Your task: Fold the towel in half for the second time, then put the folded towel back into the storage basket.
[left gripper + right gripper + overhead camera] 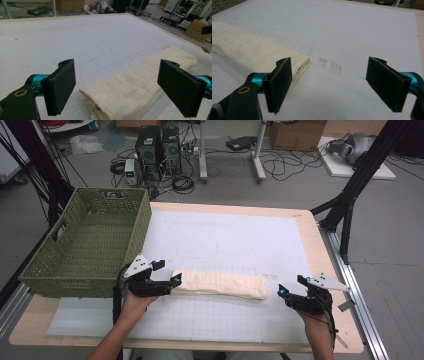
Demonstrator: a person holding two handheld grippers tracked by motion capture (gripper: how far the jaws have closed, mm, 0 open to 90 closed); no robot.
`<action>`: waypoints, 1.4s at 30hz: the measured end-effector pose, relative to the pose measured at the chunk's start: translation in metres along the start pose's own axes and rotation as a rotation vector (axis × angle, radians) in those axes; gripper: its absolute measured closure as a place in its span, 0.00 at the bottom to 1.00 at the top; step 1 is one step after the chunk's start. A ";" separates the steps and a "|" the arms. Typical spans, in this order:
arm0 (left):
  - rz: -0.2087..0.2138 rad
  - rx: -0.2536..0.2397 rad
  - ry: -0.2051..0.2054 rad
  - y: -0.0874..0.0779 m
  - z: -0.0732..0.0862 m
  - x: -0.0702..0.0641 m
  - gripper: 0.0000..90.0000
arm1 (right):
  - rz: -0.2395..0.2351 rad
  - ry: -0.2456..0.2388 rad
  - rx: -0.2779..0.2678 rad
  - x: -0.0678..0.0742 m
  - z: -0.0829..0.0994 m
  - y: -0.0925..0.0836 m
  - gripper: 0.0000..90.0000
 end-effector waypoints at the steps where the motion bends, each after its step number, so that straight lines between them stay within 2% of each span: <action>1: 0.001 -0.001 0.000 -0.001 0.000 0.000 0.18 | 0.003 -0.014 0.011 0.001 0.002 -0.001 0.17; 3: -0.001 0.004 0.004 -0.003 0.001 0.001 0.18 | 0.033 -0.044 0.031 0.004 0.008 -0.004 0.13; 6: -0.006 0.007 0.012 -0.006 0.002 0.002 0.18 | 0.023 -0.044 0.028 0.006 0.013 -0.007 0.13; 13: -0.016 0.012 0.008 -0.007 0.006 0.006 0.18 | 0.046 -0.090 0.033 0.006 0.013 -0.004 0.13; 17: -0.015 0.007 0.003 -0.005 0.006 0.008 0.18 | 0.042 -0.082 0.032 0.006 0.013 -0.002 0.13; 25: -0.007 0.019 0.021 -0.004 0.007 0.006 0.18 | 0.046 -0.068 0.025 0.005 0.015 -0.003 0.13; 33: -0.025 0.020 0.017 -0.006 0.007 0.009 0.18 | 0.048 -0.062 0.017 0.003 0.013 -0.002 0.13; 38: -0.049 0.011 -0.004 -0.009 0.005 0.013 0.19 | 0.045 -0.061 0.019 0.004 0.012 0.000 0.13; 42: -0.062 0.042 -0.035 -0.005 0.007 0.016 0.19 | 0.046 -0.053 0.021 0.004 0.013 0.001 0.13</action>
Point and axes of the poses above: each handheld gripper's, and its own axes: y roughly forward along the jaws, z roughly out of its underside, x roughly to its left, the point moved 2 cm from there along y, roughly forward along the jaws, and after that the axes turned 15 degrees about -y, right-handed, at the moved point
